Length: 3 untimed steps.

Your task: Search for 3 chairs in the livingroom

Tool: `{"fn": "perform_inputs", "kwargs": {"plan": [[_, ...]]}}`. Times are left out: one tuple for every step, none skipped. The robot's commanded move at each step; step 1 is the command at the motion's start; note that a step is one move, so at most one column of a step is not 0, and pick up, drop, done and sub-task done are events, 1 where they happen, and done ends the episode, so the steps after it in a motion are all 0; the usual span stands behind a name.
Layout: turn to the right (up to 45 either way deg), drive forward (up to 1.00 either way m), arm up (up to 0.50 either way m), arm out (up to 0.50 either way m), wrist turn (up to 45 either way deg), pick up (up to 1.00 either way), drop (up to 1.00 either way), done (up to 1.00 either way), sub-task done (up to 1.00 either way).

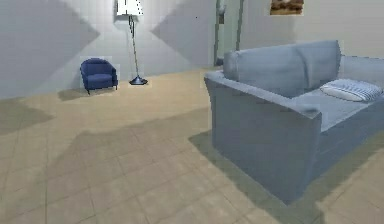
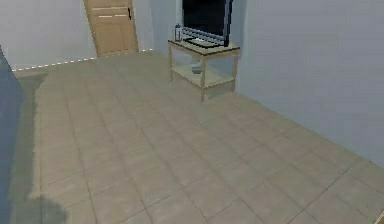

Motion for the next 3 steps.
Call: {"fn": "perform_inputs", "kwargs": {"plan": [[-15.0, 0.0, 0.0, 0.0, 0.0, 0.0, 0.0, 0.0, 0.0], [0.0, 1.0, 0.0, 0.0, 0.0, 0.0, 0.0, 0.0, 0.0], [-6.0, 0.0, 0.0, 0.0, 0.0, 0.0, 0.0, 0.0, 0.0]]}}
